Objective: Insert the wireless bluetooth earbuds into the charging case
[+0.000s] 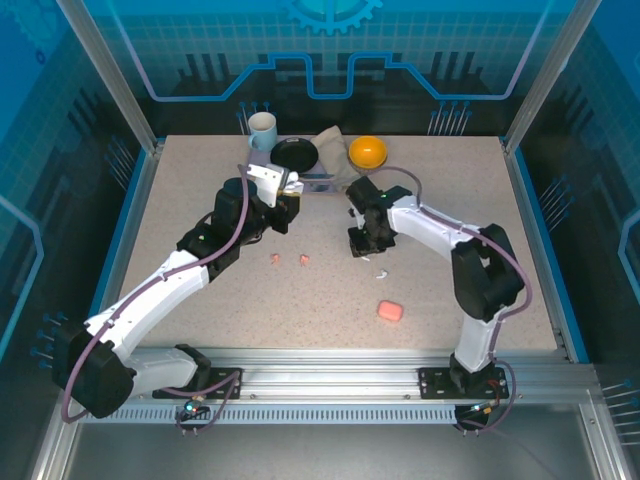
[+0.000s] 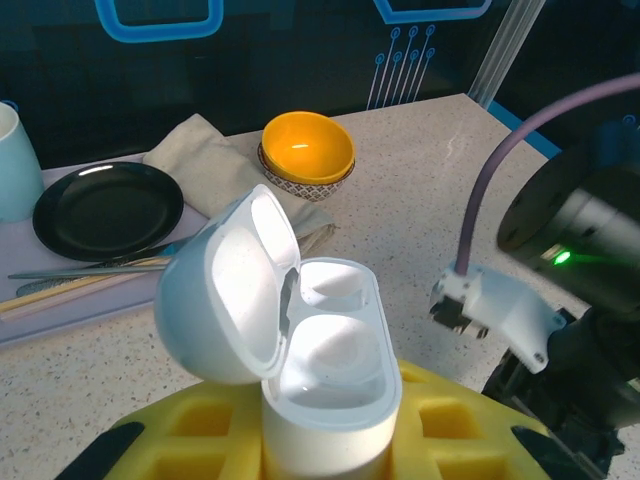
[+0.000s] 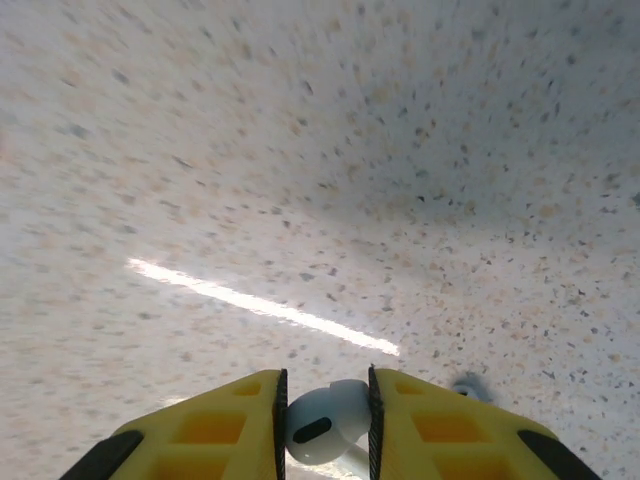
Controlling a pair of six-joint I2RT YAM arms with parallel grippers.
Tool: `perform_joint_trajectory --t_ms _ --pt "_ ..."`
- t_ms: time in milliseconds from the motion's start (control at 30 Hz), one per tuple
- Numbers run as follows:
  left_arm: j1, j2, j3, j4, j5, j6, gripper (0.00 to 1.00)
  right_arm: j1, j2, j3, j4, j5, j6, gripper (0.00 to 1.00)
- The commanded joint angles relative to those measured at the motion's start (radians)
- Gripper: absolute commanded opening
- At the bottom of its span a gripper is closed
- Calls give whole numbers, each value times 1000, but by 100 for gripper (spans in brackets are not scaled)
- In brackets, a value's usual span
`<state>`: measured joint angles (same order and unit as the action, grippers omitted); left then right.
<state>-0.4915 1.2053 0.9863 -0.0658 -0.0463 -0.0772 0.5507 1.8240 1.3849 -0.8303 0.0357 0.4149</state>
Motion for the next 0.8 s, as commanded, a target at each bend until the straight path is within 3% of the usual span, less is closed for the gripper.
perform_joint_trajectory --t_ms 0,333,767 --pt "9 -13 -15 65 34 8 0 -29 -106 -22 61 -53 94 26" --pt "8 -26 -95 263 115 31 0 -105 -383 -26 291 -168 248 28" --pt "-47 91 -92 553 210 105 0 -108 -565 -78 770 -165 456 30"
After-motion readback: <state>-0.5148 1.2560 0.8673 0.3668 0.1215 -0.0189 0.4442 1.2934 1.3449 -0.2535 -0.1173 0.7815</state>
